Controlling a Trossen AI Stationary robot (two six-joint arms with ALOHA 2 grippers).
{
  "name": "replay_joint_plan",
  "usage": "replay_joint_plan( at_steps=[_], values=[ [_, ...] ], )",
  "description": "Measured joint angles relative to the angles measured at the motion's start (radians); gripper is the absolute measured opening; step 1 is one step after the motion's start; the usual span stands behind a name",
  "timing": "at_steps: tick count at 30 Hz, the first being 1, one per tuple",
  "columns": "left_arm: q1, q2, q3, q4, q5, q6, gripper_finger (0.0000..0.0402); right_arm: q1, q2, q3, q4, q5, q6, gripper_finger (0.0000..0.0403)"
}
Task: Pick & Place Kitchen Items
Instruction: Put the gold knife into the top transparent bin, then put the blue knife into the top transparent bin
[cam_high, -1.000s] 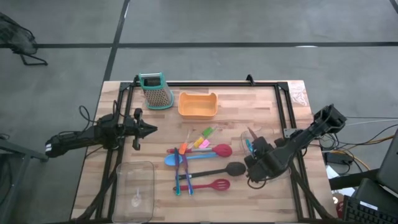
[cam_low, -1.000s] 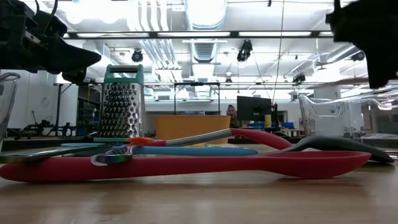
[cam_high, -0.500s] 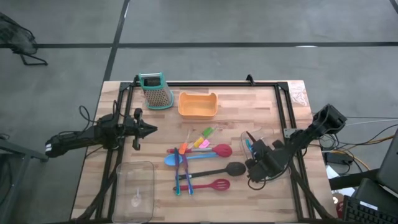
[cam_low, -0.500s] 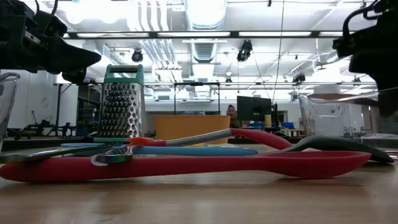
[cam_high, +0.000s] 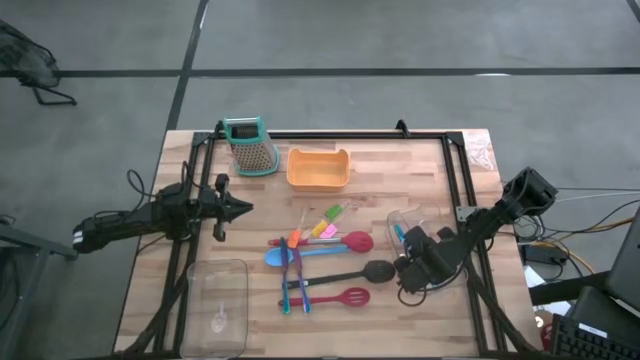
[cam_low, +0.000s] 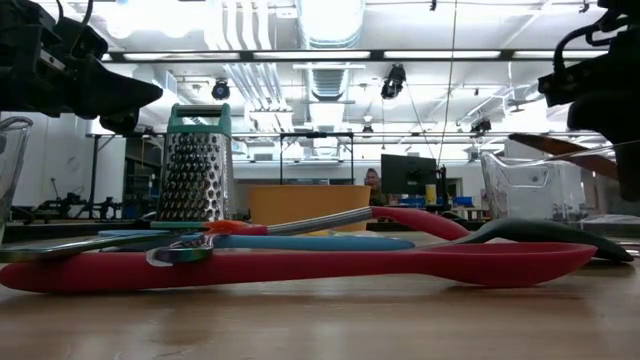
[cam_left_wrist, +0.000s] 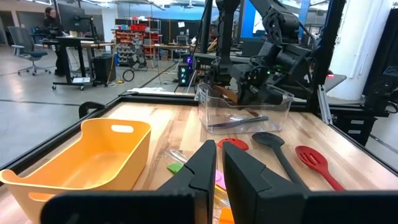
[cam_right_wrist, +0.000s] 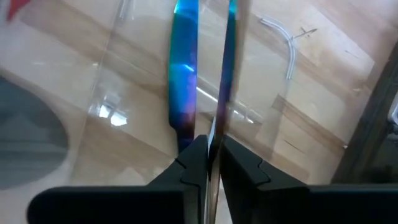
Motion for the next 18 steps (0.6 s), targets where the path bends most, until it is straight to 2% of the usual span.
replay_joint_plan(
  at_steps=[12, 18],
  values=[
    [0.000, 0.000, 0.000, 0.000, 0.000, 0.000, 0.0035, -0.001, 0.000, 0.099, -0.053, -0.033, 0.015, 0.0110],
    [0.000, 0.000, 0.000, 0.000, 0.000, 0.000, 0.0035, -0.001, 0.000, 0.210, -0.060, 0.067, 0.019, 0.0136]
  ],
)
